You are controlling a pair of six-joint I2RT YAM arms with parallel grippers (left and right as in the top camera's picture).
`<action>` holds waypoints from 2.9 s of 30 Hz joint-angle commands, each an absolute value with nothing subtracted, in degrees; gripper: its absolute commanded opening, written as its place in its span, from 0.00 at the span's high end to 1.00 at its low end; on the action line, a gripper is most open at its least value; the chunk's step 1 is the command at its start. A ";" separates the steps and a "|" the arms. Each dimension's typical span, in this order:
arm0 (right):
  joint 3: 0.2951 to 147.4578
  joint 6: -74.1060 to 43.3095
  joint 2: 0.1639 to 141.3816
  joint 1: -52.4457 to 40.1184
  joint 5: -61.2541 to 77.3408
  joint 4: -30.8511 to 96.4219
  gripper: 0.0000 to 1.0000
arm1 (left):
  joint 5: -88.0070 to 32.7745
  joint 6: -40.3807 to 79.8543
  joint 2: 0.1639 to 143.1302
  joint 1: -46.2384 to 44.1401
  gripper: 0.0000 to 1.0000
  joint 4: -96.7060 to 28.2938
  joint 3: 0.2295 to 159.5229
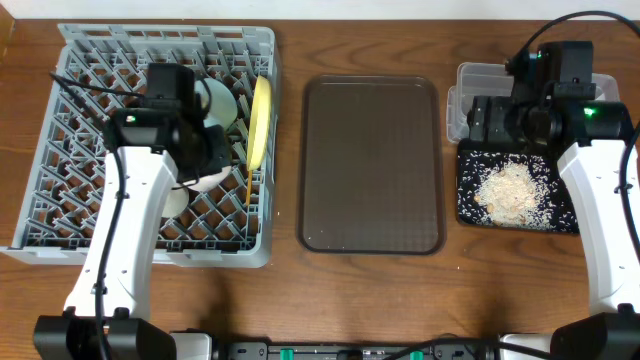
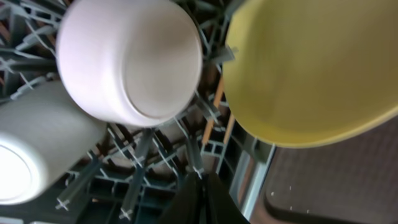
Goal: Sort waste into correct bins and load items into the dishwasher
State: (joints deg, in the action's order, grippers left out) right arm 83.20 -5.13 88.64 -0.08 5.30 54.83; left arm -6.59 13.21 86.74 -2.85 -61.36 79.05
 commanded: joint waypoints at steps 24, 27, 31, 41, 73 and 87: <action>48.21 -9.78 44.42 -3.03 -6.26 46.59 0.01 | 1.56 12.78 40.95 -16.43 0.18 -48.56 48.51; 47.99 -9.80 40.42 -3.03 -7.46 48.71 0.01 | 2.61 12.78 36.91 -16.43 0.16 -48.73 47.24; 47.99 -9.80 38.52 -3.03 -7.46 52.62 0.01 | 2.61 12.78 35.70 -16.43 0.12 -48.77 47.20; 47.99 -9.80 38.59 -3.03 -7.44 57.34 0.01 | 2.61 12.78 36.29 -16.43 0.11 -48.77 47.20; 28.95 -6.24 15.33 -3.09 -9.98 42.19 0.01 | 2.61 12.75 36.29 -16.43 0.10 -48.80 47.20; 5.17 -4.99 0.19 -3.40 -1.91 6.15 0.01 | 2.61 12.75 36.29 -16.43 0.10 -48.80 47.20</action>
State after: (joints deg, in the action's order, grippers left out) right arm 7.97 -5.78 2.52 -2.90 -4.82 8.36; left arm 1.89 13.26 36.23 -16.40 -49.01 47.53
